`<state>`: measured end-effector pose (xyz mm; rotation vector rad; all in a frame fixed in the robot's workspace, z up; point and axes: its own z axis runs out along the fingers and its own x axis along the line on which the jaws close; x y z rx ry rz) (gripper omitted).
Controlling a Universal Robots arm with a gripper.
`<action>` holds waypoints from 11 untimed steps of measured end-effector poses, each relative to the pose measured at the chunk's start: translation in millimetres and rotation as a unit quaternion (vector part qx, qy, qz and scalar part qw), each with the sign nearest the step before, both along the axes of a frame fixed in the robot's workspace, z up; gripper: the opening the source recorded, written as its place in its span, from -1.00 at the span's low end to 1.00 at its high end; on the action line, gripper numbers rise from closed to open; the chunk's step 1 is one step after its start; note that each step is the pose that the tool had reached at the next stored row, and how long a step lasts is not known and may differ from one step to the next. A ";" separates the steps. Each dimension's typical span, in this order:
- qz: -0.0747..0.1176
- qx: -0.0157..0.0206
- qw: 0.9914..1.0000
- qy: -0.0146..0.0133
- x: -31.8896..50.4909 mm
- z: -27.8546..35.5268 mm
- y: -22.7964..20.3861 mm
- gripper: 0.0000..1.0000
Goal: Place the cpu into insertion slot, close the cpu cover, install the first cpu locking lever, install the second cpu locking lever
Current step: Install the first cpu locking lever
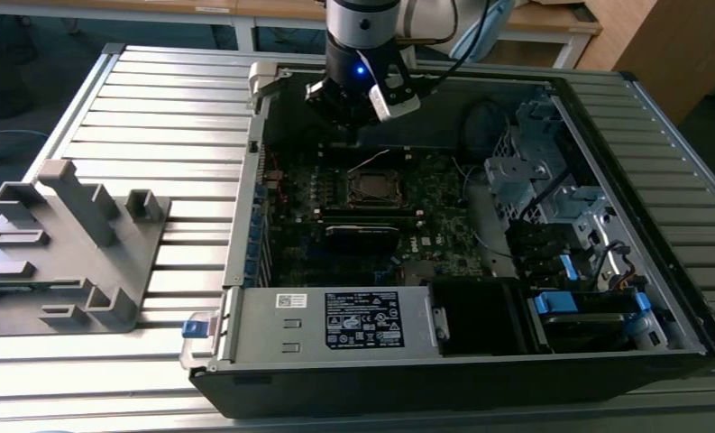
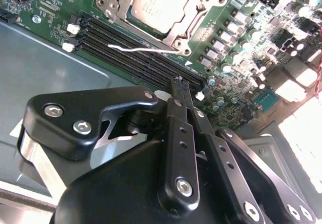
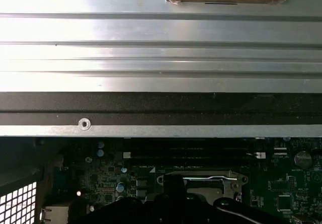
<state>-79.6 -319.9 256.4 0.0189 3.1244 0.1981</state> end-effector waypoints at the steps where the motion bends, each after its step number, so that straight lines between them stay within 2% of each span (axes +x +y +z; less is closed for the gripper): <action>1: 0.000 0.000 1.000 0.000 0.0 0.0 0.0 -0.79; 11: 0.000 0.000 1.000 0.000 0.4 -1.0 0.0 -0.79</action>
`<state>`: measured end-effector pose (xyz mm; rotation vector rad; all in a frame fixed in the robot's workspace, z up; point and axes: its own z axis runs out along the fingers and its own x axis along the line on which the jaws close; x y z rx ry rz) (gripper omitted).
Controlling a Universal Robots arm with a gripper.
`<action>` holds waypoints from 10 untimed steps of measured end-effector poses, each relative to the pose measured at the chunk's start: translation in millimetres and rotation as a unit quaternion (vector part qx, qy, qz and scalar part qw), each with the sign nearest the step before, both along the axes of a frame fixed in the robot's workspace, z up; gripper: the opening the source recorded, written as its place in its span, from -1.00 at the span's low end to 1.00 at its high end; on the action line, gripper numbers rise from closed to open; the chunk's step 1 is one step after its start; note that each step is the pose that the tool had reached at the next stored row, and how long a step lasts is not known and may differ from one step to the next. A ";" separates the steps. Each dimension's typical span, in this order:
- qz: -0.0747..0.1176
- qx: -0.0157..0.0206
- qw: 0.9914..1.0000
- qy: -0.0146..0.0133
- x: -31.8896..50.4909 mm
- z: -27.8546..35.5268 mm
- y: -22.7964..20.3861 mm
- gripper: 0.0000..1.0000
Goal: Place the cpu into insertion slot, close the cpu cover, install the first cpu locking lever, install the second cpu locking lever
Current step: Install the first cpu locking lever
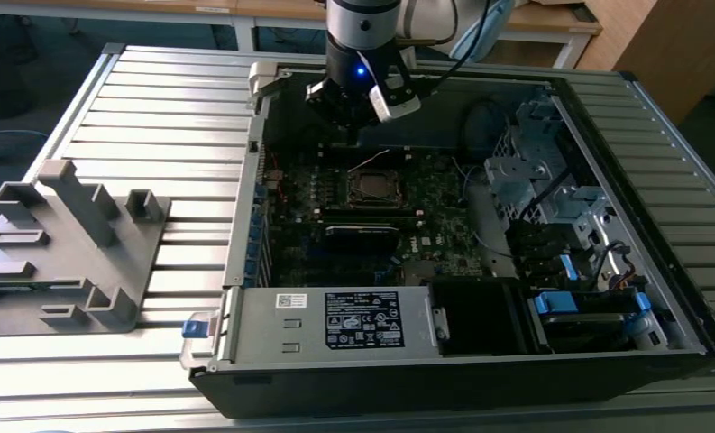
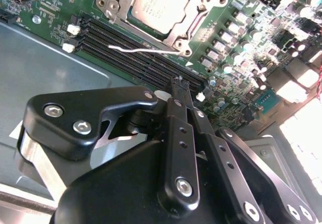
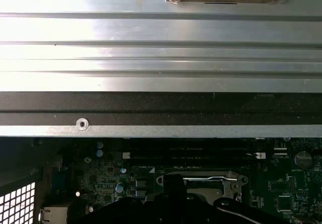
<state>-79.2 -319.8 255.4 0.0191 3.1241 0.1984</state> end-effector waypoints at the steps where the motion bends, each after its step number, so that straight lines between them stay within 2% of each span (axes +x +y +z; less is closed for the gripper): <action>1: 0.000 0.000 1.000 0.000 0.2 -0.2 0.0 -0.79; 10: 0.000 0.000 1.000 0.000 2.3 -0.9 0.0 -0.79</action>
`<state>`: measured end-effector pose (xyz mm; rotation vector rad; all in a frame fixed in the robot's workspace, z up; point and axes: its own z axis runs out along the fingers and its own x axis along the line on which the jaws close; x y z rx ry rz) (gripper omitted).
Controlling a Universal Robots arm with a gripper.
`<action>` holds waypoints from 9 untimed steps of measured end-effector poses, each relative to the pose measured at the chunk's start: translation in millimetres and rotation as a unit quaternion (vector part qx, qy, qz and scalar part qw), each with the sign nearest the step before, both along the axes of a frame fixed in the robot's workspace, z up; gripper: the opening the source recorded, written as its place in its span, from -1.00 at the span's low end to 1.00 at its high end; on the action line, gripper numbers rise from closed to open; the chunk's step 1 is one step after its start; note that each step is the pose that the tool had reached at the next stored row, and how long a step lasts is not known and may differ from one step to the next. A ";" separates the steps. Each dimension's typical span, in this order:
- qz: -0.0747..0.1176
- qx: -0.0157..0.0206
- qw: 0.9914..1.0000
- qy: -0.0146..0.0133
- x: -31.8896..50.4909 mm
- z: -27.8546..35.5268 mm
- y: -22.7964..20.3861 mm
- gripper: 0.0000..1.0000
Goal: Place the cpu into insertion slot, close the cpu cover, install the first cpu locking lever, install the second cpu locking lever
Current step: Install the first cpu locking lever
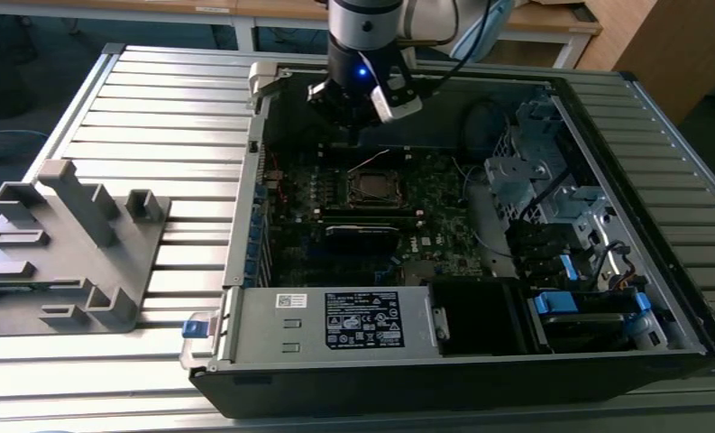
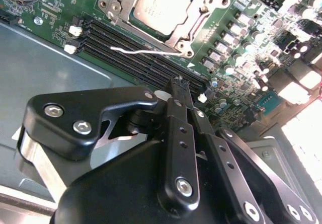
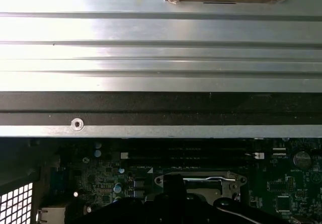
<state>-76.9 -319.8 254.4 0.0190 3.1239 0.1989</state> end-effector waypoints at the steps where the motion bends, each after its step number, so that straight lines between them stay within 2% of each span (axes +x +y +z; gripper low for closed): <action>1: 0.000 0.000 1.000 0.000 0.6 -0.1 0.0 -0.79; 9: 0.000 0.000 1.000 0.000 1.7 -1.0 0.0 -0.79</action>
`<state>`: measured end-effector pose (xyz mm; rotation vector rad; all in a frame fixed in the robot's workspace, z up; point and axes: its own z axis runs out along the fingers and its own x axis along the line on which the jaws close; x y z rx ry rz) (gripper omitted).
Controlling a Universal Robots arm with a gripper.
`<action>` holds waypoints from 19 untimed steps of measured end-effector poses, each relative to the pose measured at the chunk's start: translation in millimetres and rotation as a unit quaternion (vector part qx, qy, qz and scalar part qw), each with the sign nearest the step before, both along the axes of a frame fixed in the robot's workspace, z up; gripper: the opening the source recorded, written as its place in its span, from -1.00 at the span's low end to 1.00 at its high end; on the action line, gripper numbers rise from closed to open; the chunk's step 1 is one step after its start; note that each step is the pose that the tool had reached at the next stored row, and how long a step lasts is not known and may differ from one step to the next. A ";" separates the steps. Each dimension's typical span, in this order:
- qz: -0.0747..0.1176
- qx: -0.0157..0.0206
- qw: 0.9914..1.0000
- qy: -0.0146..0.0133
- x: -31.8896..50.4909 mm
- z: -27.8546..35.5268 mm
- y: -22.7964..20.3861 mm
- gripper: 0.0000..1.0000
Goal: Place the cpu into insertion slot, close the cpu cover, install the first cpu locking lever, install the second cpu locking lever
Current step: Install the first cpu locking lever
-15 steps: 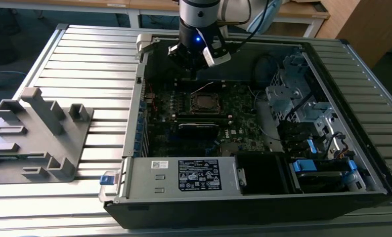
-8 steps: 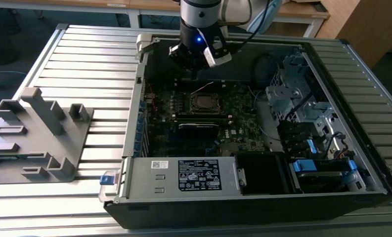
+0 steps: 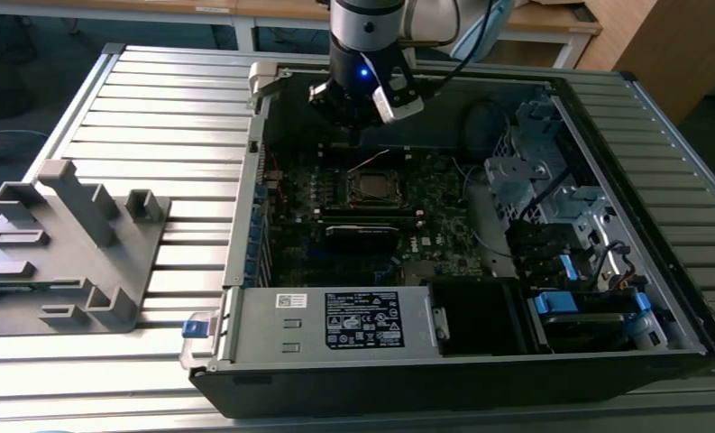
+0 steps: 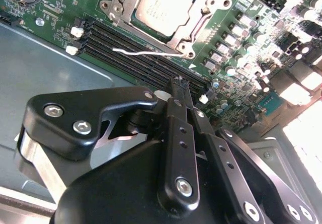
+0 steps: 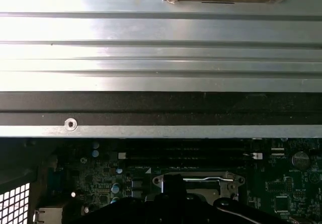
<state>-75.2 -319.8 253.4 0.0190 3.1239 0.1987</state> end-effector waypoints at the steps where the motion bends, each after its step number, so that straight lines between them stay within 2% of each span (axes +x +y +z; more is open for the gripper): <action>1: 0.000 0.000 1.000 0.000 0.0 -0.6 0.0 -0.79; 7: 0.000 0.000 1.000 0.000 1.0 -4.6 -0.1 -0.79; 19: 0.000 0.000 1.000 0.000 9.3 -9.4 0.0 -0.79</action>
